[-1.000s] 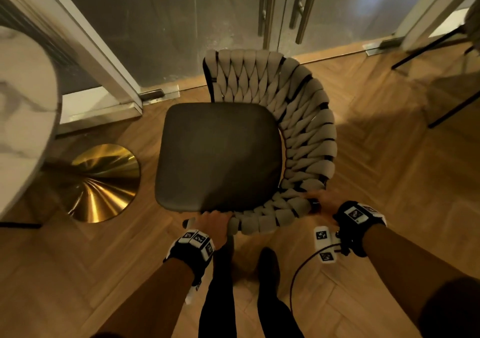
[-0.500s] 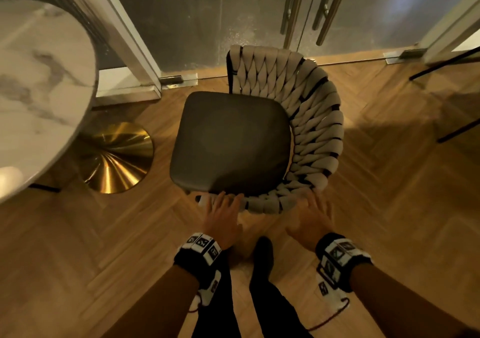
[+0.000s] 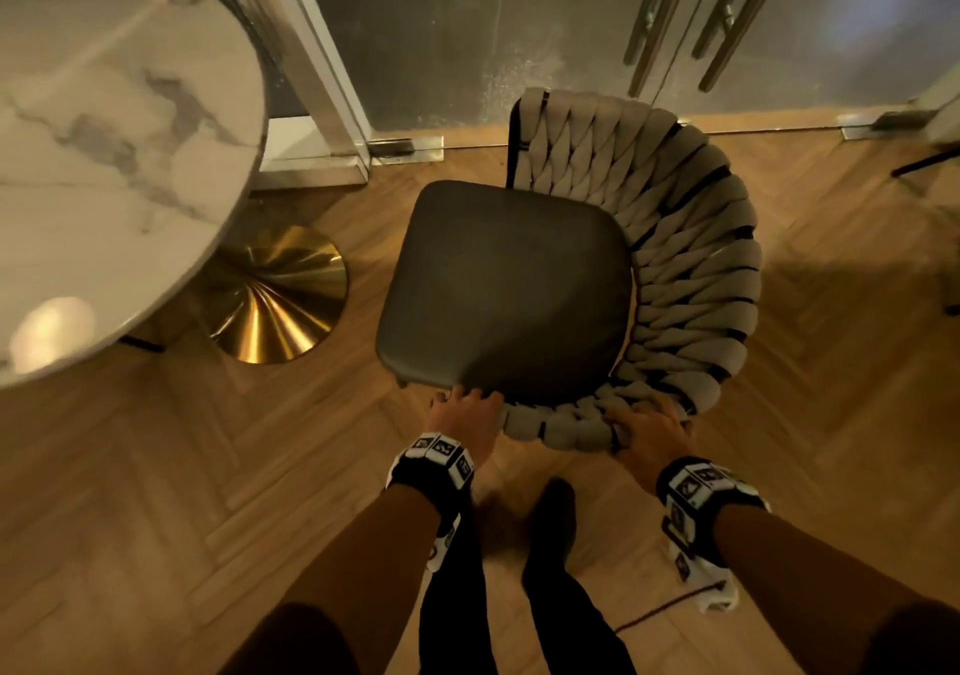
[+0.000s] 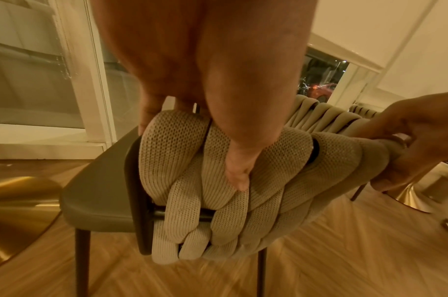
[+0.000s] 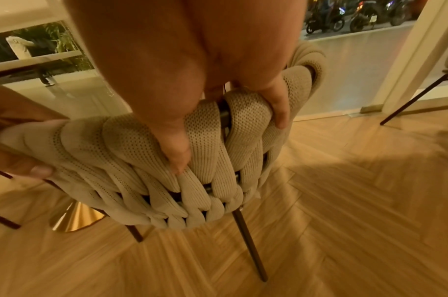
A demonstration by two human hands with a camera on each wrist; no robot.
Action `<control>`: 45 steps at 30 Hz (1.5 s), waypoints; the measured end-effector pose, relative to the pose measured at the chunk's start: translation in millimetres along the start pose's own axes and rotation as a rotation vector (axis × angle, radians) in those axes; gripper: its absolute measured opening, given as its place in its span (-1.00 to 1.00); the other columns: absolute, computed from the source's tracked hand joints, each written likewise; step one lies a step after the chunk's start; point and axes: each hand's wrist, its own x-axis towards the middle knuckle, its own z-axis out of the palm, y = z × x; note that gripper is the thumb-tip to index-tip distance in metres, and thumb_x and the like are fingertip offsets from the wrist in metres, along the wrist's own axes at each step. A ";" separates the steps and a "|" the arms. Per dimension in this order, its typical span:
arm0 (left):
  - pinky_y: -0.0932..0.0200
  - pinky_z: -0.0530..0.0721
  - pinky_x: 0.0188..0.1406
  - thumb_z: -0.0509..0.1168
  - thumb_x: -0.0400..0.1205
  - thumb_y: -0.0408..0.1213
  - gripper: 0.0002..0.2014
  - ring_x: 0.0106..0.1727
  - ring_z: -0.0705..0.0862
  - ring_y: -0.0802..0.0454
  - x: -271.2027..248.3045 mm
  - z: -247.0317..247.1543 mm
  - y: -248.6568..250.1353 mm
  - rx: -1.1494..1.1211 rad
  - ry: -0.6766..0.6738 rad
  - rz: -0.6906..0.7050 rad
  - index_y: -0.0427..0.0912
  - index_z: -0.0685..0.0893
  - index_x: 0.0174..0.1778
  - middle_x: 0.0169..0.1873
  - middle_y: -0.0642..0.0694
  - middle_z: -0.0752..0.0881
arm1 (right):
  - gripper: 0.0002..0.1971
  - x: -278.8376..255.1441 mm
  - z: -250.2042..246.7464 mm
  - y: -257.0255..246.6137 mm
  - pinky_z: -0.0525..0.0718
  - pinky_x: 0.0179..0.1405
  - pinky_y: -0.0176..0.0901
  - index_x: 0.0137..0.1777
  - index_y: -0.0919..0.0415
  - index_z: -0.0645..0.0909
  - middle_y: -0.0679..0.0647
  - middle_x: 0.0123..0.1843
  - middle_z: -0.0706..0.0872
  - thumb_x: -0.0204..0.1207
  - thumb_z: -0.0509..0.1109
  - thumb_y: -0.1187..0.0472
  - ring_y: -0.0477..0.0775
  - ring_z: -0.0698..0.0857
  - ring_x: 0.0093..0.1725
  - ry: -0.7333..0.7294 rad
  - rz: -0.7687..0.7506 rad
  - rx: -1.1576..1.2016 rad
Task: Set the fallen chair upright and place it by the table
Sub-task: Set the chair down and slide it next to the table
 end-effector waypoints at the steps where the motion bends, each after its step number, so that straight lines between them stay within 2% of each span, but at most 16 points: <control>1: -0.33 0.58 0.29 0.28 0.67 -0.14 -0.69 0.39 0.59 -0.30 -5.9 3.0 -3.7 0.001 -0.012 0.000 -0.03 0.56 0.34 0.32 -0.15 0.70 | -0.49 -6.2 1.9 -5.2 0.33 0.51 0.49 0.51 -0.22 0.48 -0.01 0.56 0.50 0.53 0.38 -0.04 0.24 0.04 0.69 0.001 0.000 0.010; 5: -0.32 0.55 0.37 0.30 0.65 -0.13 -0.57 0.47 0.53 -0.32 -28.1 17.8 -22.8 -0.022 -0.034 -0.021 -0.03 0.51 0.46 0.43 -0.15 0.64 | -0.54 -19.7 8.0 -31.1 0.27 0.54 0.46 0.45 -0.19 0.55 -0.03 0.56 0.50 0.54 0.41 0.03 0.23 0.05 0.69 -0.018 -0.052 0.036; 12: -0.32 0.54 0.37 0.34 0.65 -0.08 -0.56 0.43 0.56 -0.28 -34.3 10.9 -50.8 -0.089 -0.011 -0.095 0.00 0.51 0.46 0.38 -0.13 0.65 | -0.55 2.3 -2.1 -61.0 0.24 0.60 0.45 0.36 -0.29 0.59 -0.08 0.51 0.57 0.44 0.45 -0.07 0.24 0.14 0.68 -0.047 -0.102 0.001; 18: -0.35 0.40 0.54 0.26 0.72 -0.07 -0.60 0.53 0.49 -0.26 -9.4 -14.4 -81.2 -0.210 0.109 -0.119 0.02 0.49 0.50 0.44 -0.11 0.62 | -0.53 48.1 -30.9 -88.3 0.27 0.57 0.48 0.39 -0.29 0.59 -0.04 0.48 0.61 0.45 0.47 -0.06 0.22 0.17 0.67 0.021 -0.119 -0.002; 21: -0.36 0.31 0.62 0.27 0.72 -0.05 -0.54 0.61 0.38 -0.26 4.5 -25.5 -95.6 -0.265 0.139 -0.130 0.04 0.43 0.55 0.53 -0.10 0.54 | -0.50 66.8 -45.3 -100.4 0.31 0.55 0.43 0.42 -0.31 0.55 -0.09 0.51 0.57 0.46 0.47 -0.05 0.19 0.16 0.66 0.058 -0.115 -0.007; 23: -0.34 0.32 0.63 0.27 0.73 -0.05 -0.51 0.65 0.31 -0.25 13.8 -32.6 -106.2 -0.314 0.172 -0.147 0.05 0.40 0.59 0.58 -0.08 0.49 | -0.45 83.5 -53.0 -108.3 0.30 0.56 0.42 0.46 -0.33 0.51 -0.14 0.56 0.52 0.44 0.47 -0.08 0.18 0.16 0.68 0.069 -0.112 -0.018; 27: -0.29 0.33 0.63 0.26 0.74 -0.06 -0.50 0.67 0.28 -0.25 33.2 -46.2 -123.5 -0.336 0.217 -0.165 0.06 0.36 0.62 0.60 -0.07 0.47 | -0.45 121.2 -59.2 -114.9 0.32 0.53 0.49 0.38 -0.38 0.52 -0.14 0.54 0.55 0.35 0.48 -0.11 0.20 0.21 0.64 0.071 -0.118 -0.037; 33: -0.35 0.24 0.64 0.24 0.75 -0.10 -0.48 0.68 0.25 -0.28 60.6 -65.6 -143.7 -0.341 0.180 -0.160 0.05 0.33 0.66 0.63 -0.09 0.43 | -0.32 167.4 -70.6 -120.4 0.32 0.56 0.47 0.36 -0.43 0.46 -0.08 0.49 0.57 0.14 0.44 -0.24 0.22 0.31 0.60 0.115 -0.152 -0.095; 36: -0.35 0.34 0.60 0.26 0.75 -0.12 -0.49 0.64 0.32 -0.28 66.6 -72.2 -142.9 -0.352 0.155 -0.155 0.05 0.35 0.64 0.59 -0.09 0.47 | -0.42 159.3 -93.4 -132.5 0.28 0.58 0.48 0.36 -0.42 0.52 -0.06 0.53 0.55 0.27 0.43 -0.17 0.27 0.25 0.65 0.127 -0.143 -0.112; 40: -0.27 0.52 0.50 0.30 0.73 -0.14 -0.49 0.58 0.39 -0.27 69.3 -75.5 -135.8 -0.360 0.170 -0.139 0.03 0.39 0.62 0.56 -0.11 0.51 | -0.42 155.1 -106.4 -129.4 0.18 0.67 0.33 0.48 -0.29 0.49 -0.02 0.57 0.52 0.41 0.41 -0.12 0.24 0.27 0.64 0.160 -0.188 -0.128; 43: -0.23 0.42 0.59 0.31 0.71 -0.02 -0.39 0.65 0.32 -0.20 65.2 -66.3 -140.1 -0.547 0.251 -0.161 0.11 0.30 0.68 0.65 -0.09 0.40 | -0.37 146.9 -108.9 -122.0 0.06 0.70 0.16 0.49 -0.20 0.49 0.02 0.59 0.51 0.38 0.44 -0.19 0.15 0.33 0.64 0.185 -0.194 -0.073; 45: -0.32 0.41 0.62 0.34 0.61 0.18 -0.22 0.68 0.27 -0.22 60.7 -50.9 -146.4 -0.813 0.304 -0.263 0.17 0.18 0.73 0.72 -0.10 0.28 | -0.17 134.6 -111.3 -117.3 0.21 0.70 0.26 0.61 -0.20 0.32 0.08 0.68 0.36 0.32 0.50 -0.26 0.23 0.30 0.67 0.230 -0.101 0.213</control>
